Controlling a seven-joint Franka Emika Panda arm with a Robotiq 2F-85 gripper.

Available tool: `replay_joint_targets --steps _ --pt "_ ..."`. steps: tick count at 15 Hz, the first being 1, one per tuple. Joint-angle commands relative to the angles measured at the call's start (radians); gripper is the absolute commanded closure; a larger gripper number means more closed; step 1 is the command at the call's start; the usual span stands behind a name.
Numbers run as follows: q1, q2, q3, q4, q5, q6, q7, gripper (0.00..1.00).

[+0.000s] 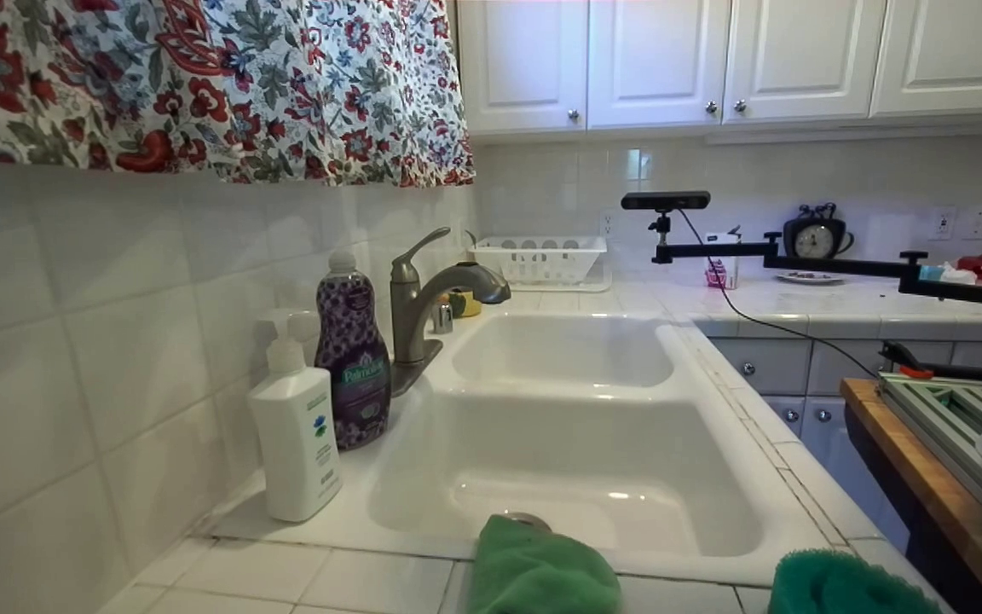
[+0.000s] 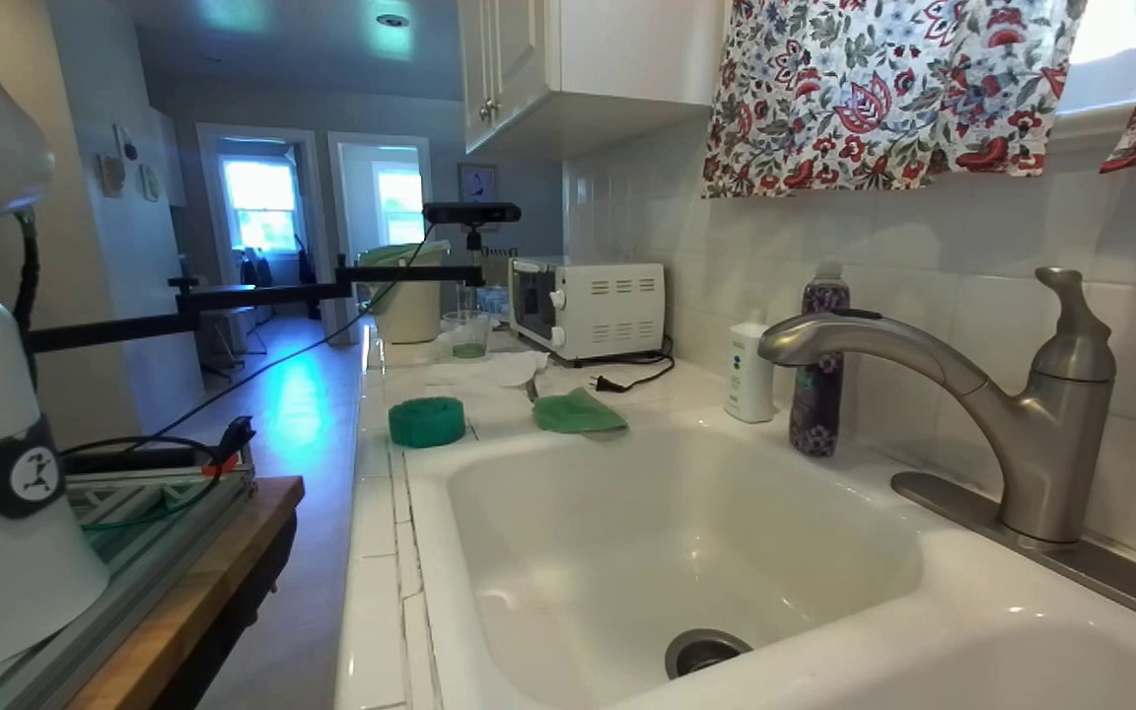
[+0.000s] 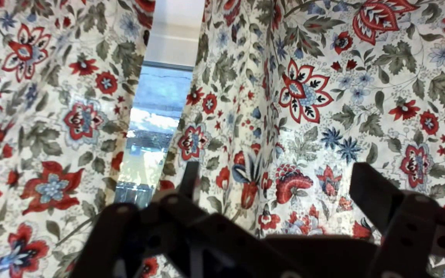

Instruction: Slightly open the left curtain

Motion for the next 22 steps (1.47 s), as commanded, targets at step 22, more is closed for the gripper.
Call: replay_joint_targets --steps 22 --pt "-0.027 0.266 0.041 0.331 0.142 0.246 -0.185 0.12"
